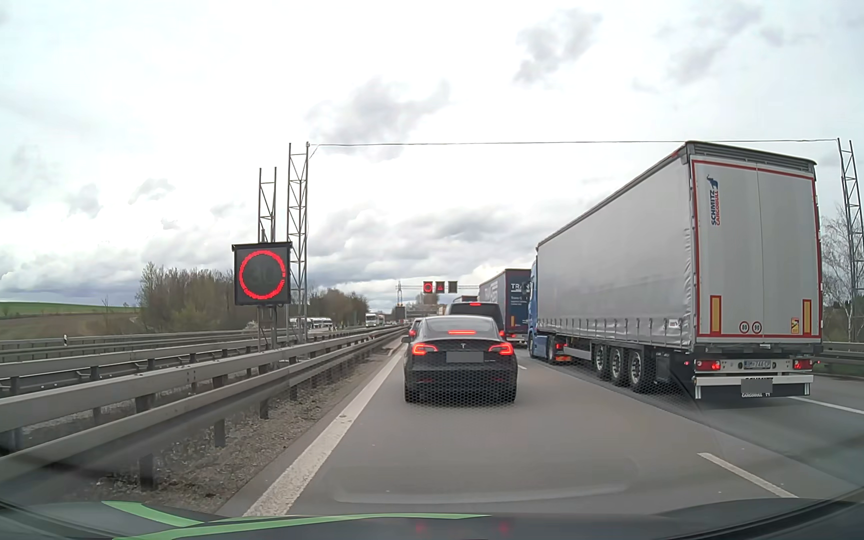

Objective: Follow the waypoints while adhering to traffic rules and regulations

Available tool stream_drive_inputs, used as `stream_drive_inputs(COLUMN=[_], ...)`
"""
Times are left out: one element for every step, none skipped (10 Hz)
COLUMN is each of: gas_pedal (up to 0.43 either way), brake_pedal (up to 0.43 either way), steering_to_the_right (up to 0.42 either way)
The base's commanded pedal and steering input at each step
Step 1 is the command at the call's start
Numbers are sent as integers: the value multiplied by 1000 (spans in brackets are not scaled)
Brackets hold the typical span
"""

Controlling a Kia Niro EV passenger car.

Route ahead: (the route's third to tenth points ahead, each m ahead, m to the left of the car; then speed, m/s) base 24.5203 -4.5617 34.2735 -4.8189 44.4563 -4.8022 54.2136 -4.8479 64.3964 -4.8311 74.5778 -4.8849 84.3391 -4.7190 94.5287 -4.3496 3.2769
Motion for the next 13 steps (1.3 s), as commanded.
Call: stream_drive_inputs(gas_pedal=[0,0,0,0,0,0,0,0,0,0,0,0,0], brake_pedal=[140,146,152,159,177,183,189,189,189,189,195,195,195], steering_to_the_right=[-4,-4,-5,-5,-5,-5,-5,-5,-5,-4,-3,-1,-1])
